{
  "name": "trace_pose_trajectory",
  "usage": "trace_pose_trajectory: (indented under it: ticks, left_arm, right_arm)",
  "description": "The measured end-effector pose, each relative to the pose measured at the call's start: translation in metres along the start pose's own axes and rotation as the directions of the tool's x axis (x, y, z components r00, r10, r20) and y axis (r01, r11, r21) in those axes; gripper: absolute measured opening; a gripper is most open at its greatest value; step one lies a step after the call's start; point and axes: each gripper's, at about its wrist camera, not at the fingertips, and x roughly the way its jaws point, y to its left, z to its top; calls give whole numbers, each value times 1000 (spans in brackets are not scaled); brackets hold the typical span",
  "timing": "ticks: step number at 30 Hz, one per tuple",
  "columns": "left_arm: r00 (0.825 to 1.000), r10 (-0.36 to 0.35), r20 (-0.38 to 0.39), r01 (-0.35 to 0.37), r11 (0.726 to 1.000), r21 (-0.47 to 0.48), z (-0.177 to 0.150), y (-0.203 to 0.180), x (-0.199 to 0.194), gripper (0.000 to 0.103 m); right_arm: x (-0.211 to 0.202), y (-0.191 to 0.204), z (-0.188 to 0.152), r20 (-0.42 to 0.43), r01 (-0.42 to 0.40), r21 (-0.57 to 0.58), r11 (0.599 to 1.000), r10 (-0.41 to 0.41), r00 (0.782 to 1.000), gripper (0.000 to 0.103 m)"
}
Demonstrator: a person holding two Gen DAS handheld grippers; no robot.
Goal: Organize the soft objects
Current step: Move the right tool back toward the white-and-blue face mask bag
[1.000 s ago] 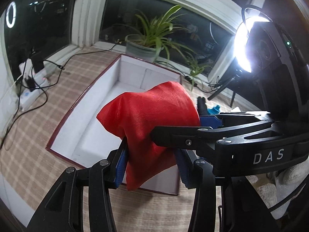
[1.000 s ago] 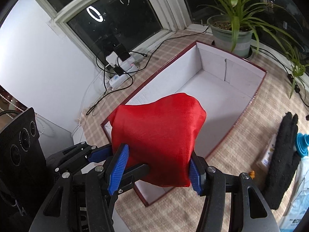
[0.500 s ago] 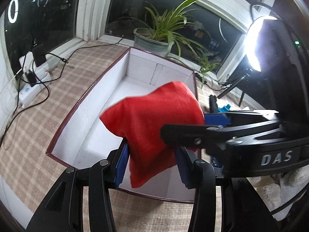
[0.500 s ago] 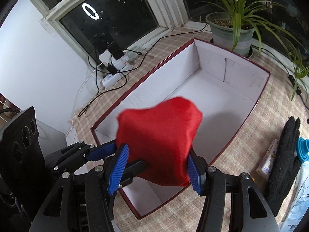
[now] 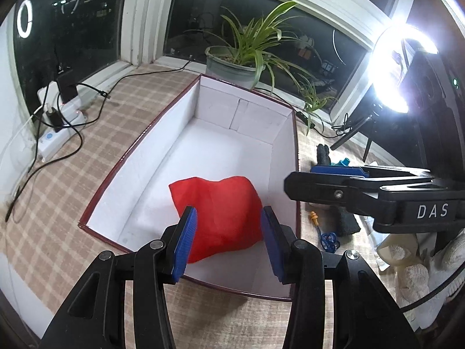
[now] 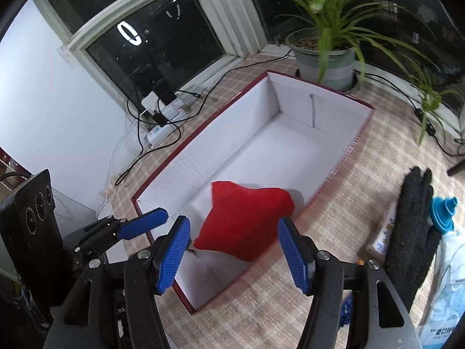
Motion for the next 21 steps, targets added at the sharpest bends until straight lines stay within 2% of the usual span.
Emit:
trace_pose_trajectory:
  ticks: [12,21]
  left_arm:
    - [999,-35,15,35,999,40,-3,-45,-9,44]
    - [996,-82,-21,84,992,96,-12,-98,1,44]
  right_arm:
    - [-66,-70,-45,73,44,103,994,-52,996,59]
    - [-125,-145,-94,109,95,205,974,-119,987,59]
